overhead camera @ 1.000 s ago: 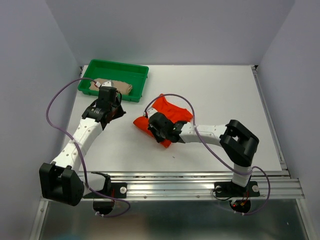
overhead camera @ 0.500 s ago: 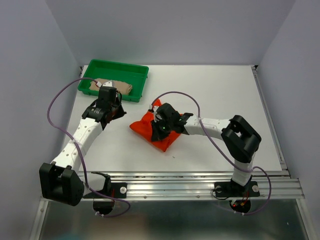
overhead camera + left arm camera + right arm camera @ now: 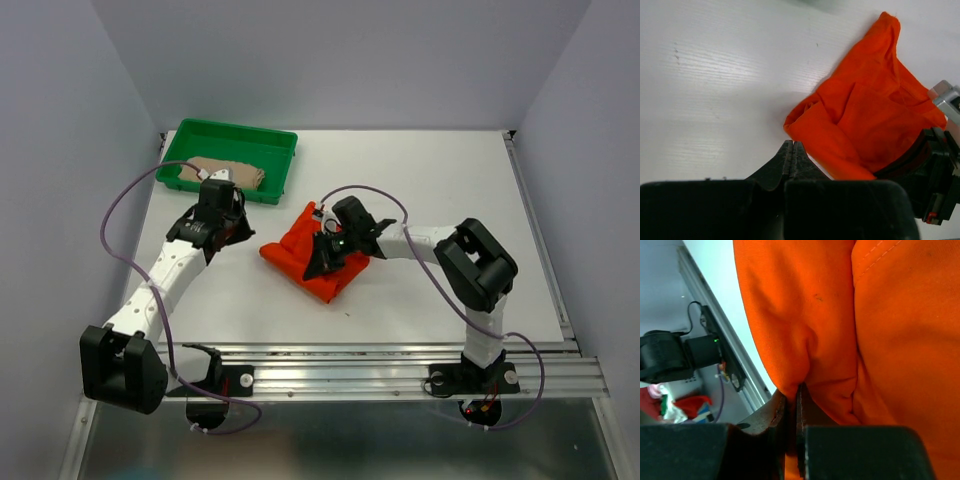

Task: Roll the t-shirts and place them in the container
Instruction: Roll the T-shirt to the center of the board.

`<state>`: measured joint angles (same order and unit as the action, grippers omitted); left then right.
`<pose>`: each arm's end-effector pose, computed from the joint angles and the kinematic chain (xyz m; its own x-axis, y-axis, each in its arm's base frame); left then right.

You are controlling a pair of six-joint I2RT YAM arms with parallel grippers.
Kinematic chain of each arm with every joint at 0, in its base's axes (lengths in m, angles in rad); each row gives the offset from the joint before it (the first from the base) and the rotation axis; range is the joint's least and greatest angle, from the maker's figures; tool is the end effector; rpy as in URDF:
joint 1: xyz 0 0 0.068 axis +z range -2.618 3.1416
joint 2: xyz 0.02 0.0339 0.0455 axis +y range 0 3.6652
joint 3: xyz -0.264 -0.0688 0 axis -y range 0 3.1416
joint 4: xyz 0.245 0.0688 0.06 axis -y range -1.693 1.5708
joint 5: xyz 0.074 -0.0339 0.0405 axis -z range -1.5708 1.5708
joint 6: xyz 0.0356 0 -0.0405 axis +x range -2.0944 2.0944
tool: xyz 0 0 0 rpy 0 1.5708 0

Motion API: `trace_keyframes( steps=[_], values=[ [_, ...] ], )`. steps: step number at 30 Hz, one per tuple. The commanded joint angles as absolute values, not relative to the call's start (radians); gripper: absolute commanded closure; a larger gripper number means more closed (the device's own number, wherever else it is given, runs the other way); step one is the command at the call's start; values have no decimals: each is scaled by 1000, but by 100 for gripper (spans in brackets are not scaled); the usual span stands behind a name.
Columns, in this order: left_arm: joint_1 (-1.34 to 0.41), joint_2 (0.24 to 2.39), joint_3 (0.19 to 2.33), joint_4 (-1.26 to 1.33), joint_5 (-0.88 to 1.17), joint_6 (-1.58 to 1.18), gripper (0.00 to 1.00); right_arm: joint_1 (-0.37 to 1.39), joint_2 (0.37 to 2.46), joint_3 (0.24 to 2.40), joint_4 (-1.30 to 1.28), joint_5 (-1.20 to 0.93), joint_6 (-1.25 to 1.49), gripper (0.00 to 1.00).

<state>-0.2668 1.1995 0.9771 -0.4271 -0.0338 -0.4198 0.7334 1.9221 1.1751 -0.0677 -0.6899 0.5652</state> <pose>0.2547 -0.0684 0.2977 -0.6296 -0.2502 -0.7356 -0.0209 0.9518 -0.3059 0.2827 0.2853 0.1651 -0.9067 -0.2609 -0.3314 -0.4205 0.4979 0.7585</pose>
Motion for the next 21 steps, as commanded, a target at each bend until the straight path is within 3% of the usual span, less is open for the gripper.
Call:
trace_keyframes(
  steps=[1,21],
  values=[
    [-284,1167,933,-405,-5,-388,100,709,1963,1152,41,-834,647,99],
    [-479,1298,903,-399,29,-393,100,618,2006,1069,184,-940,753,99]
  ],
)
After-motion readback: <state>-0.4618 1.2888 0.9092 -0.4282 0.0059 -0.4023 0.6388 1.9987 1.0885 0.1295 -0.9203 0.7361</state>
